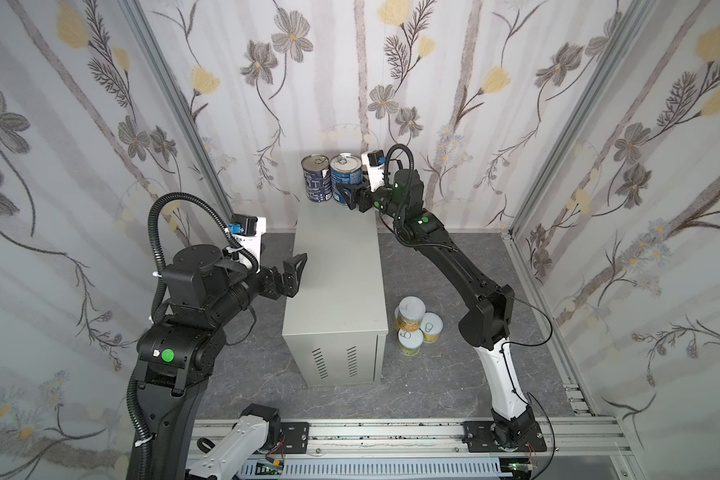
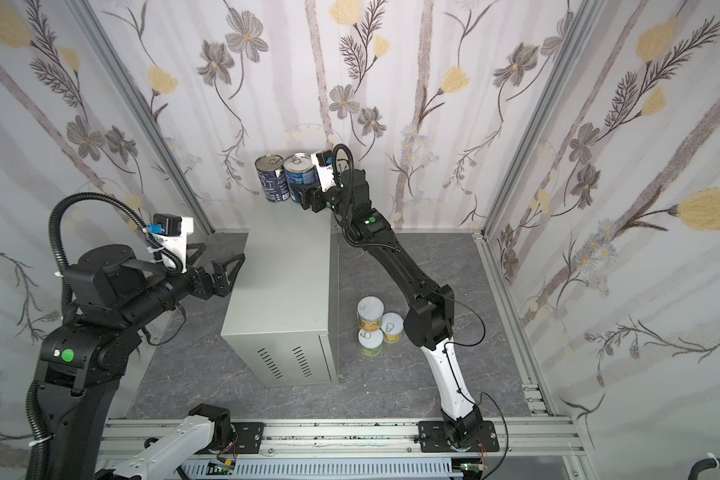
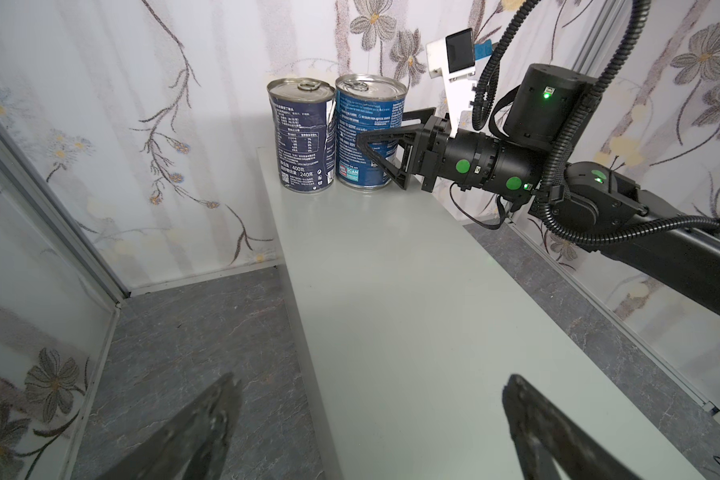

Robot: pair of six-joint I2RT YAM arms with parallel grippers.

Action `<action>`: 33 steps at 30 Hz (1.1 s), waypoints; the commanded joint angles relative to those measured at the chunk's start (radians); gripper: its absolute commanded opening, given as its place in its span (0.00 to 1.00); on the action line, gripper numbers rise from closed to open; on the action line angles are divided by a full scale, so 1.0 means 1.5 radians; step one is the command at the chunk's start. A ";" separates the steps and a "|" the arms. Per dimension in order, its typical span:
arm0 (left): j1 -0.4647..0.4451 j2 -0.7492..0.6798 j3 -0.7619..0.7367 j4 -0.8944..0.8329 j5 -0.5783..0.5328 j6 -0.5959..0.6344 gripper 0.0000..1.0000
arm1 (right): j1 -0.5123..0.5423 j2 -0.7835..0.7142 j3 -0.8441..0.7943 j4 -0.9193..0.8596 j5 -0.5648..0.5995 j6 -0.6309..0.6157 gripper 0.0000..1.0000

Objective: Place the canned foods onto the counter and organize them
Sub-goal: 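Open the right gripper and draw it back from the blue-labeled can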

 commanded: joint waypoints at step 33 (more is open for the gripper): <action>0.001 -0.007 -0.009 0.036 0.021 -0.002 1.00 | -0.012 -0.018 -0.006 -0.065 0.001 0.008 1.00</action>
